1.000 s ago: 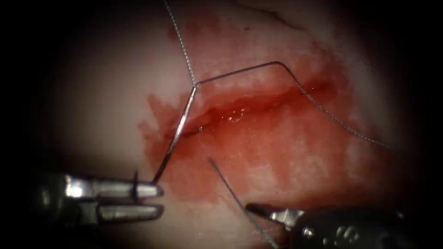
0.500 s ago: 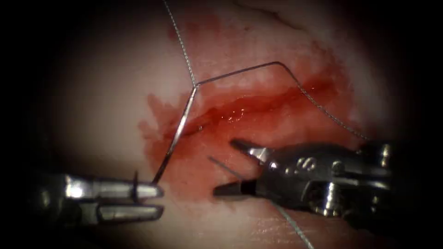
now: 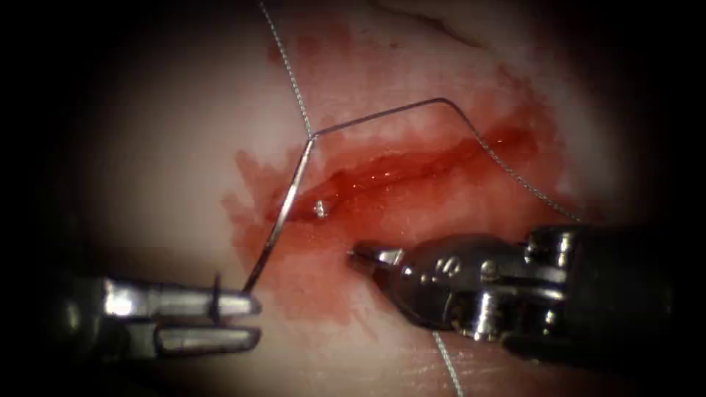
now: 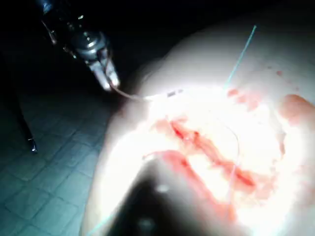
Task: Wound Closure
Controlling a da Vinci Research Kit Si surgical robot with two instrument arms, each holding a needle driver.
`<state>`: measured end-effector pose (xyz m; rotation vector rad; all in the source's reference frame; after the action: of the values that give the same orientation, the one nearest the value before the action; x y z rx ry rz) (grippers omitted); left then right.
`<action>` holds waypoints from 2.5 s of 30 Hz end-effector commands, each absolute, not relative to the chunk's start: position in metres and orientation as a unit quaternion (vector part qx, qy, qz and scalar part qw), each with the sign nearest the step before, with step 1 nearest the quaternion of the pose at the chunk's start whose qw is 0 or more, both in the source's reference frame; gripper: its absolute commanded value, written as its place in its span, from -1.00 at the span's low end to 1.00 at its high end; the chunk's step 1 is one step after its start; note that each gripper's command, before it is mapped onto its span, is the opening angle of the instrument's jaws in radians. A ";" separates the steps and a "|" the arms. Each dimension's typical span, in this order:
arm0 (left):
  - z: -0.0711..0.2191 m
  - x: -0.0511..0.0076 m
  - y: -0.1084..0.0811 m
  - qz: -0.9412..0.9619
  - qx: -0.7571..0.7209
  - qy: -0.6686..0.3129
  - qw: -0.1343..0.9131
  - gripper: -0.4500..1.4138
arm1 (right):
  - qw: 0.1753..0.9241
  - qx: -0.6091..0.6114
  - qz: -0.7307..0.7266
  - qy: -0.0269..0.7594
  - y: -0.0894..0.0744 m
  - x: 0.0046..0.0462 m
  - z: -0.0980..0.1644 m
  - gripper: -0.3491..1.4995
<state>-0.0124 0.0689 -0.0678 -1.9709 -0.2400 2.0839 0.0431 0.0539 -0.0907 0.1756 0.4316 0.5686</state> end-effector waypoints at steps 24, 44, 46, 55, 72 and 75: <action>-0.067 -0.0128 0.069 0.717 -0.680 -0.083 0.131 -0.89 | 0.945 0.207 0.172 0.186 0.045 0.0385 -0.099 -1.00; -0.067 -0.0127 0.069 0.719 -0.678 -0.081 0.132 -0.89 | 0.902 0.151 0.216 0.341 0.055 0.0313 -0.105 0.95; -0.066 -0.0131 0.069 0.720 -0.677 -0.077 0.131 -0.89 | 0.879 0.134 0.248 0.384 0.057 0.0302 -0.108 0.93; -0.067 -0.0102 0.072 0.727 -0.665 -0.042 0.165 -0.89 | 0.830 0.141 0.272 0.465 0.061 0.0315 -0.110 0.96; -0.057 -0.0064 0.078 0.780 -0.593 0.025 0.200 -0.89 | 0.795 0.085 0.309 0.514 0.063 0.0431 -0.105 0.58; -0.055 -0.0062 0.077 0.784 -0.586 0.030 0.202 -0.89 | 0.800 0.084 0.333 0.491 0.065 0.0471 -0.100 0.51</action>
<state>-0.0056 0.0768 -0.0550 -1.6345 0.0817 2.1876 0.0452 0.0641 -0.1016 0.1819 1.0530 0.7114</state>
